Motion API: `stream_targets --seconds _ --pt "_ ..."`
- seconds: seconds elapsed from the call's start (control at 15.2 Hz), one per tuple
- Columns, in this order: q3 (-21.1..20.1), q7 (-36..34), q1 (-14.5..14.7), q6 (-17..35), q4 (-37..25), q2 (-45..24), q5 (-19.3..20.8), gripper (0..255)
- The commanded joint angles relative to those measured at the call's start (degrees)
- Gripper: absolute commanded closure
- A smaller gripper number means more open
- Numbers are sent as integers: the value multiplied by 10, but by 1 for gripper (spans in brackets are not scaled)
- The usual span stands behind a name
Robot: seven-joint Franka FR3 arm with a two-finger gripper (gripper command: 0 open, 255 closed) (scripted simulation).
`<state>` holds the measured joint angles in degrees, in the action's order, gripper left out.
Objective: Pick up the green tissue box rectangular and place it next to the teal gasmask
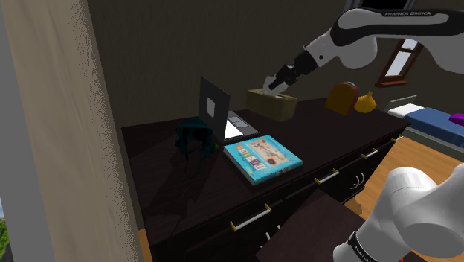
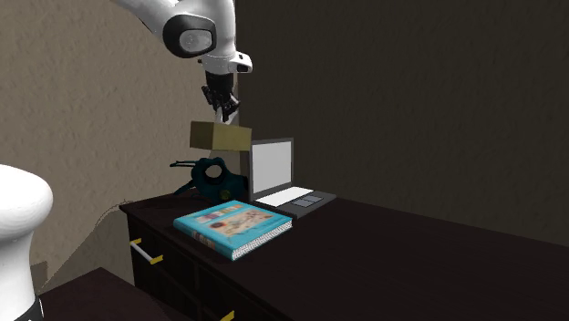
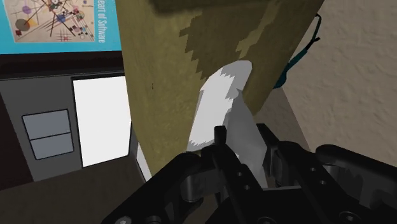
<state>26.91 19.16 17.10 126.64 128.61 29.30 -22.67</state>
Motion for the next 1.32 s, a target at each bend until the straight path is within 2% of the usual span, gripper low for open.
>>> stream_targets --seconds 0.0,0.59,1.25 --pt "-28 -27 3 18 14 7 1 255" --pt "-147 -145 26 96 46 5 -4 255" --pt "-273 -287 48 168 17 -55 9 255"
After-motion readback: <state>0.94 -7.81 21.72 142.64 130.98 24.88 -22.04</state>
